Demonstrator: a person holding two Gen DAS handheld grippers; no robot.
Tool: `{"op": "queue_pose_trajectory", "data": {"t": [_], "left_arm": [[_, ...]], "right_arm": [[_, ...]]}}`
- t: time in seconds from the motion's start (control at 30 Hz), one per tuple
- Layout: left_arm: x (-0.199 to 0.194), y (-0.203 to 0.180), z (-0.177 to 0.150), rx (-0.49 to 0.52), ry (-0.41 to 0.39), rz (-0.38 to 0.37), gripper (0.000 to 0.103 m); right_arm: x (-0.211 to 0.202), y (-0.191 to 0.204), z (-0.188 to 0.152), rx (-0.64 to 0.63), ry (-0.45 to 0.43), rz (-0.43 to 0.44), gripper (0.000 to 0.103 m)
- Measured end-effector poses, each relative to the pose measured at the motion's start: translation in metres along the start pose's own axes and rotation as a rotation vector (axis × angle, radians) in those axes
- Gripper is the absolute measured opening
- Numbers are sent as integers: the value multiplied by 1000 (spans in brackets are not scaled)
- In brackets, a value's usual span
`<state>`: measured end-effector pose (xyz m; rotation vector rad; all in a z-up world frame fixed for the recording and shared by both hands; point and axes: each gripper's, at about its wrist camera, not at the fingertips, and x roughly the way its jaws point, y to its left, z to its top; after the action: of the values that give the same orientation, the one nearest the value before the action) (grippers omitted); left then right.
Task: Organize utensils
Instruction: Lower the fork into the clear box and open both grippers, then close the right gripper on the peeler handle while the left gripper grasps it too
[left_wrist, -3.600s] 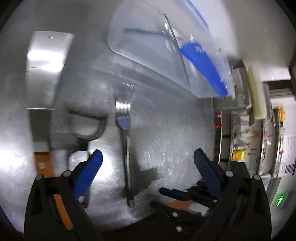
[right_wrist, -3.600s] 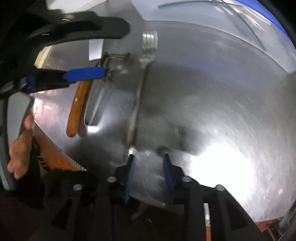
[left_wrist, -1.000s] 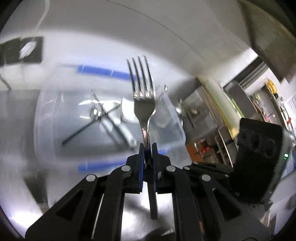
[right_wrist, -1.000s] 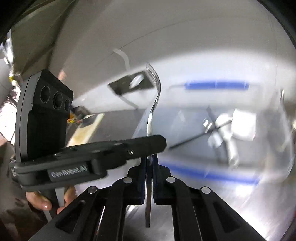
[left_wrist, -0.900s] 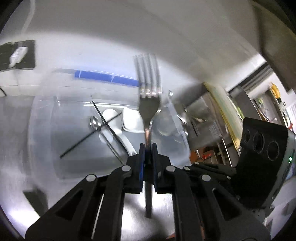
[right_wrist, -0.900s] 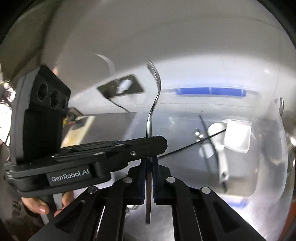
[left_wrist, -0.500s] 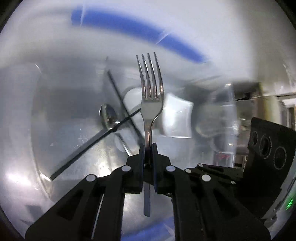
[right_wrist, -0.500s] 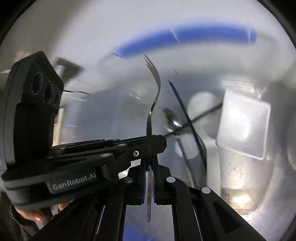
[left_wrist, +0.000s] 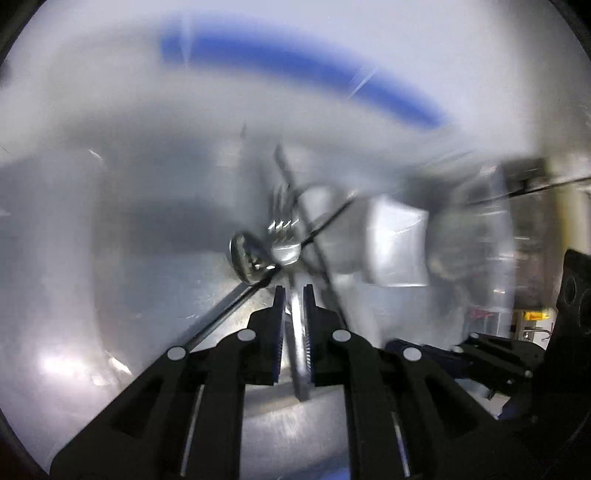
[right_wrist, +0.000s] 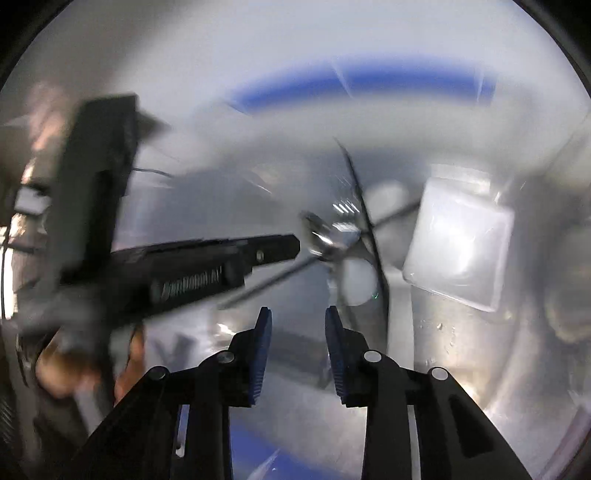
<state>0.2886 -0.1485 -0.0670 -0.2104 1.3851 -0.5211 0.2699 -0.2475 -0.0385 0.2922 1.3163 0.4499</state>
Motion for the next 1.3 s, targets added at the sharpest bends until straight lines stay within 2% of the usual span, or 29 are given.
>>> {"op": "queue_pose_trajectory", "data": {"t": [0.03, 0.1, 0.13, 0.17, 0.23, 0.27, 0.33, 0.37, 0.43, 0.5, 0.57, 0.63, 0.7, 0.73, 0.77, 0.8, 0.83, 0.93, 1.0, 1.17, 1.3], "left_arm": [[-33, -3, -13, 27, -75, -20, 10], [-83, -4, -37, 61, -185, -62, 29], [-115, -2, -58, 84, -251, -100, 62], [-136, 2, -72, 95, -303, -127, 89], [-178, 20, -113, 112, -414, -169, 91], [-187, 30, -128, 104, -433, -162, 91], [-201, 64, -163, 35, -467, -105, 91], [-200, 76, -167, 2, -467, -75, 91], [-195, 111, -193, -88, -436, -24, 91], [-185, 138, -216, -163, -393, -14, 91], [-175, 168, -237, -235, -340, -14, 91], [-170, 192, -256, -285, -307, -28, 91], [-164, 205, -271, -312, -286, -45, 91], [-160, 208, -276, -320, -276, -52, 91], [-156, 210, -281, -326, -266, -57, 91], [-155, 211, -282, -325, -260, -60, 91], [-152, 210, -284, -317, -248, -71, 91], [-139, 201, -287, -285, -212, -116, 91], [-128, 191, -290, -260, -180, -144, 91], [-86, 161, -298, -225, -42, -287, 91], [-57, 144, -305, -235, 47, -348, 91]], "right_arm": [[-23, 18, -17, -46, -47, 15, 32], [-50, 51, -49, -124, -98, 41, 39], [-57, 75, -73, -174, -111, 64, 42], [-57, 87, -87, -197, -111, 76, 45], [-34, 120, -127, -251, -56, 108, 45], [-19, 127, -139, -261, -19, 116, 45], [29, 146, -170, -266, 81, 111, 45], [56, 152, -184, -263, 138, 101, 45], [105, 162, -205, -231, 251, 83, 45], [134, 169, -219, -203, 306, 84, 45], [152, 175, -224, -206, 292, -18, 45], [152, 180, -231, -206, 279, -81, 45], [158, 177, -238, -185, 281, -85, 43], [161, 181, -240, -187, 278, -96, 42], [160, 181, -241, -188, 277, -111, 33], [164, 180, -244, -181, 285, -120, 18], [166, 182, -244, -169, 282, -99, 13], [170, 177, -246, -134, 260, -95, 8], [163, 160, -245, -61, 261, -60, 3], [140, 117, -253, 134, 275, 119, 3], [122, 86, -264, 271, 265, 248, 1]]}}
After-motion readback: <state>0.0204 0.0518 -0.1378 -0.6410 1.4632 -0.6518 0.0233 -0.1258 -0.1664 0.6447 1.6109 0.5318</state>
